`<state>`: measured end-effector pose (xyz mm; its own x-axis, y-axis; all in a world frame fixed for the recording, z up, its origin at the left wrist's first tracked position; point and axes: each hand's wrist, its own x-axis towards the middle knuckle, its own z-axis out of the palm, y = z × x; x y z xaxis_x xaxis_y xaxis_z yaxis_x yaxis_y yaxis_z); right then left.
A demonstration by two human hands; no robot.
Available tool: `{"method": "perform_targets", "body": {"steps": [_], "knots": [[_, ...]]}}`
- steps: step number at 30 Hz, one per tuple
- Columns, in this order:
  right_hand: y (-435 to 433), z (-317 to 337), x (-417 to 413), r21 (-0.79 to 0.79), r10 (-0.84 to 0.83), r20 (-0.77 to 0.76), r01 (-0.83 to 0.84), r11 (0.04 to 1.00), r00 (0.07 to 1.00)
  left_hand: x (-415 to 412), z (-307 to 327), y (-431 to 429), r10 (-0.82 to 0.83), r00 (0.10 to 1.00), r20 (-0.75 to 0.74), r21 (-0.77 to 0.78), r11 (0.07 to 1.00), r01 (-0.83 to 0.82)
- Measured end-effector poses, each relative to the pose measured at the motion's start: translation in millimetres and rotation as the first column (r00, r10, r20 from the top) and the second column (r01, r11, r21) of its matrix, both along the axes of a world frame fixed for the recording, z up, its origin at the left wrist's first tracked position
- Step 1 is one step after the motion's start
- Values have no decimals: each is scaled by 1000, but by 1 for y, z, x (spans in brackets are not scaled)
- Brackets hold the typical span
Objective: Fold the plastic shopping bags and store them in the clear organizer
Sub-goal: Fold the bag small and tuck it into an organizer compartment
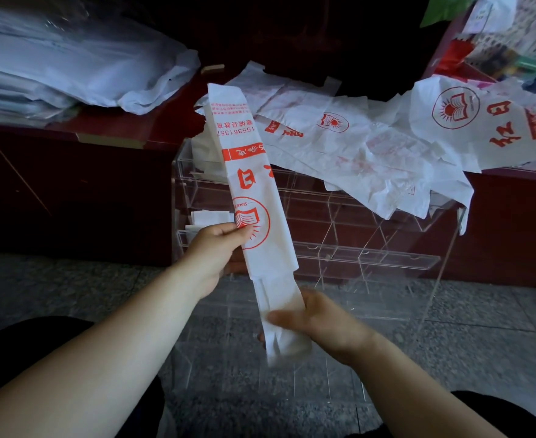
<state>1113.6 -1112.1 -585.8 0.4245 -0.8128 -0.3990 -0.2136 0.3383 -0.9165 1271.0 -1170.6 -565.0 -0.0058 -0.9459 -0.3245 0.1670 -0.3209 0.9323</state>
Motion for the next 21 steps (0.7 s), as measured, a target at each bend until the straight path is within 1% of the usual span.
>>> {"method": "perform_targets", "body": {"steps": [3, 5, 7, 11, 12, 14, 16, 18, 19, 21], "knots": [[-2, 6, -2, 13, -34, -16, 34, 999, 999, 0, -2, 5, -159, 983, -95, 92, 982, 168], [-3, 8, -1, 30, -64, -11, 64, 997, 998, -4, -6, 9, -214, 970, -112, 109, 968, 226], [-4, 10, 1, 17, -76, -55, 77, 997, 996, -7, -9, 10, -204, 975, -86, 97, 972, 212], [1, 19, 0, -42, -41, -160, 35, 999, 986, -4, -13, 2, -61, 998, 6, 4, 998, 61], [1, 22, -1, -82, -60, -184, 46, 996, 981, -4, -14, 1, -47, 999, 26, -18, 999, 48], [-1, 24, -2, -176, -156, -199, 121, 977, 967, -4, -16, 1, -60, 997, 57, -35, 997, 62], [-5, 24, -2, -301, -248, -210, 179, 937, 946, -5, -16, 3, -82, 994, 70, -32, 996, 84], [-10, 25, 1, -377, -291, -168, 211, 902, 942, -4, -17, 5, -94, 993, 76, -23, 995, 96], [-12, 26, 2, -372, -292, -122, 229, 900, 949, -4, -17, 5, -111, 992, 66, -11, 994, 112], [-16, 26, 3, -306, -284, -33, 261, 916, 958, -2, -15, 8, -185, 982, 46, 24, 983, 184]]}}
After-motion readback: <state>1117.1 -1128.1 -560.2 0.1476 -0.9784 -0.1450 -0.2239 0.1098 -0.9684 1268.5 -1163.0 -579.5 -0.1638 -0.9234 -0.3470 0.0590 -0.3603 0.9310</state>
